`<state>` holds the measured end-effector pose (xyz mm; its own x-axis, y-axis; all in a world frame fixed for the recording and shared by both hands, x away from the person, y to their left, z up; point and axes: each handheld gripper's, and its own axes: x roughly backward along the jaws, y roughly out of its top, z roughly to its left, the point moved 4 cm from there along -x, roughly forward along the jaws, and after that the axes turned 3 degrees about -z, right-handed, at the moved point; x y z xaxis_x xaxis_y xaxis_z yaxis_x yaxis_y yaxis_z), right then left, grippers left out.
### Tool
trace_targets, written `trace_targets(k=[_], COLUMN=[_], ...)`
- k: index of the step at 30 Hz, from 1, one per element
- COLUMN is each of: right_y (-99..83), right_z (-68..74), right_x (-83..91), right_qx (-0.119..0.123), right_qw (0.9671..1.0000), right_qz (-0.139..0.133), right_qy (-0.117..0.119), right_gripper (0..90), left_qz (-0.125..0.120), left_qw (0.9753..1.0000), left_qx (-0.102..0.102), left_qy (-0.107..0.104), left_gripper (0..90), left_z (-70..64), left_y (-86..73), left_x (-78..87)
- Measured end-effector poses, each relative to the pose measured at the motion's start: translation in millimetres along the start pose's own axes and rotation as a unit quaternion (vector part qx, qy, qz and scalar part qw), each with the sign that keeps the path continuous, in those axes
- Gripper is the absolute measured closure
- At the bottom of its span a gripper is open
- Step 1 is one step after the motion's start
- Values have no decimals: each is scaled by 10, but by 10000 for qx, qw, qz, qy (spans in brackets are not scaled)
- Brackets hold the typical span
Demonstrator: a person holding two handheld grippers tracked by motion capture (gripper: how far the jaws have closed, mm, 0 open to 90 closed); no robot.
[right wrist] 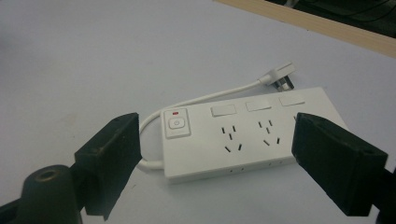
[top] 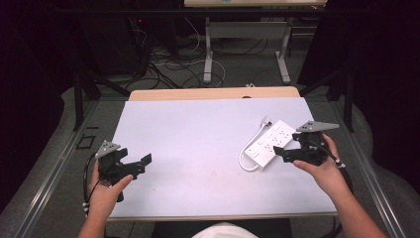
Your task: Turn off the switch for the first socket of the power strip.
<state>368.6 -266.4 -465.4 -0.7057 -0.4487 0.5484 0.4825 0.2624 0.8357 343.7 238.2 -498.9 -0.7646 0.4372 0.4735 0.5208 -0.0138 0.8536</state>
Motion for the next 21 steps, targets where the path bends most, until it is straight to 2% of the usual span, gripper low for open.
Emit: trace_targets(k=[3,6,11,15,19,21], right_y=[-41,-95,-220,-307,-353,-366], right_z=[-54,-125,-246,-258,-278,-285], right_x=[54,89,99,120,152,161], right_qx=[-140,-236,-345,-429,-423,-469], right_qw=[9997,9990,9974,9973,9963,9961], right_qz=[-159,-256,-390,-406,-493,-529], right_qy=[-89,-275,-505,-447,-563,-521], right_gripper=[149,134,34,3,0,0], left_qz=[-12,-14,-36,-32,-32,-17], left_qw=[10000,10000,10000,10000,10000,10000], left_qx=[3,-3,22,49,30,22], left_qy=[-2,-7,21,47,47,48], left_gripper=[23,18,3,3,3,3], left_z=[-4,0,15,31,30,31], left_y=[2,-2,-2,-5,-8,-11], left_x=[2,2,8,9,6,6])
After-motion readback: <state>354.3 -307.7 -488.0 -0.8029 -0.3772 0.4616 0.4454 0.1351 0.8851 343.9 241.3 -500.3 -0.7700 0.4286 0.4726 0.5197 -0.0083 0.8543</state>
